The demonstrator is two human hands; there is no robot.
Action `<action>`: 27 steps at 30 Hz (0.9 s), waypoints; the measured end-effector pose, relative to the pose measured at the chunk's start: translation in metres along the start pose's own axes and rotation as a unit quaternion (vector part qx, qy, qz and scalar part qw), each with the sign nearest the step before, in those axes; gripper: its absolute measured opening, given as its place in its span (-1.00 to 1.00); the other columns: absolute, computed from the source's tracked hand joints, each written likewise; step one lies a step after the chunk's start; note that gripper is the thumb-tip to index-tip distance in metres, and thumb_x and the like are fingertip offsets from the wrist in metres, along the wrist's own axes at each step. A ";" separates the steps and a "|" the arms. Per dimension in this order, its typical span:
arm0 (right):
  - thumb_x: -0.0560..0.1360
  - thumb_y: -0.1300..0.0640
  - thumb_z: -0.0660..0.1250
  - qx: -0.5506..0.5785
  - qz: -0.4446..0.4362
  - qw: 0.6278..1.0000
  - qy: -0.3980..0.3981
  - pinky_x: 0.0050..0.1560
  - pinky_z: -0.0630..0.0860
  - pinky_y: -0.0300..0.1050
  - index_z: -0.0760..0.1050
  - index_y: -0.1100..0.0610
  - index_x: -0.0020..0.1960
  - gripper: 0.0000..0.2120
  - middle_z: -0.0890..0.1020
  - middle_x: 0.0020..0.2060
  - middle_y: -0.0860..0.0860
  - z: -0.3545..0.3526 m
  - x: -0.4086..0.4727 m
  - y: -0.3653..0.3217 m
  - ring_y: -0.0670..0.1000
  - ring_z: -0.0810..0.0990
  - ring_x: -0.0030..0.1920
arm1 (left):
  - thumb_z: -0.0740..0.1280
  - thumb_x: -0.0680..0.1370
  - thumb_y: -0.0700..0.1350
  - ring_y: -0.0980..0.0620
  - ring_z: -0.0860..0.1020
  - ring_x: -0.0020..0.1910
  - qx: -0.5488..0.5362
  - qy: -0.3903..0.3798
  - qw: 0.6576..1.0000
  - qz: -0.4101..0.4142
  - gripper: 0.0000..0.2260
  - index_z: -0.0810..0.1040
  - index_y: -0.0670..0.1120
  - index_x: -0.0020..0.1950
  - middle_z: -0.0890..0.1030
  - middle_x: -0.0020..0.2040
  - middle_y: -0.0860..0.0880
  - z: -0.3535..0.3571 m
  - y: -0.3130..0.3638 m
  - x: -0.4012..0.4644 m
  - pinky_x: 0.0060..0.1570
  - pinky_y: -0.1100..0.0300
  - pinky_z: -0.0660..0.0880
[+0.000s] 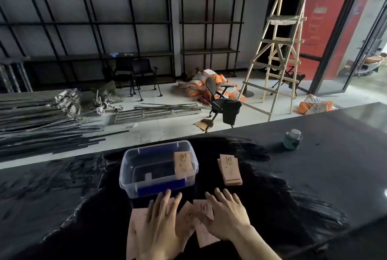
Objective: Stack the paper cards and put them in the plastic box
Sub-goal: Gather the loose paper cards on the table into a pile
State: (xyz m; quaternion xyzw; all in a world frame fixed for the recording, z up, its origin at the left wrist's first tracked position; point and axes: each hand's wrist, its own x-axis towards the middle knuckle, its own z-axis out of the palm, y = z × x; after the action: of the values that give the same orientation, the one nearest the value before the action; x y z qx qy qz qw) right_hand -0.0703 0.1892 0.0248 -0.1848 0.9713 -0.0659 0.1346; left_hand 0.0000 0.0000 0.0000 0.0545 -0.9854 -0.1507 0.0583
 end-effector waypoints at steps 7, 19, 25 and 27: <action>0.58 -0.38 0.01 -0.020 -0.016 1.000 0.011 0.59 0.03 0.23 0.13 -0.02 0.63 -0.28 0.14 0.65 0.13 0.016 -0.004 0.000 0.20 0.03 0.63 | 0.27 0.44 0.41 0.03 -0.01 0.61 0.008 -0.053 0.997 -0.063 -0.14 0.14 0.02 0.61 0.10 0.64 0.06 0.017 0.000 -0.006 0.59 0.05 -0.04; 0.61 -0.06 0.32 0.047 -0.124 0.974 0.185 0.60 0.06 -0.01 -0.12 -0.05 0.66 -0.19 0.02 0.67 0.02 0.009 -0.006 0.009 0.07 -0.04 0.65 | 0.46 0.52 0.08 0.33 0.61 -0.19 -0.179 -0.038 0.979 -0.087 -0.74 0.42 0.30 0.07 0.65 -0.09 0.26 -0.004 0.024 0.017 -0.13 0.33 0.60; 0.52 0.21 0.43 0.060 -0.190 0.963 0.181 0.03 0.60 -0.11 0.43 -0.03 0.43 -0.48 0.54 0.20 -0.05 -0.009 -0.002 0.019 0.01 0.51 0.22 | 0.44 0.54 0.06 0.46 0.58 -0.02 -0.302 -0.039 0.951 -0.061 -0.63 0.38 0.33 0.24 0.62 0.04 0.31 0.010 0.051 0.021 0.15 0.19 0.63; 0.51 0.28 0.40 0.068 -0.172 0.964 0.191 -0.16 0.58 -0.14 0.55 0.01 0.26 -0.64 0.52 0.11 -0.06 -0.012 -0.002 0.030 -0.01 0.53 0.13 | 0.45 0.42 0.25 0.28 0.54 0.16 -0.253 -0.005 0.963 -0.092 -0.42 0.28 0.29 0.37 0.56 0.24 0.26 0.017 0.049 0.016 0.31 0.05 0.54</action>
State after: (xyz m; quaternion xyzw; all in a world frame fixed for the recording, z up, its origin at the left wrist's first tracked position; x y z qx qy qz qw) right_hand -0.0820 0.2187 0.0314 -0.3235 0.9257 -0.1883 -0.0546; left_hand -0.0220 0.0495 0.0000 0.1276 -0.9061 -0.4000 0.0510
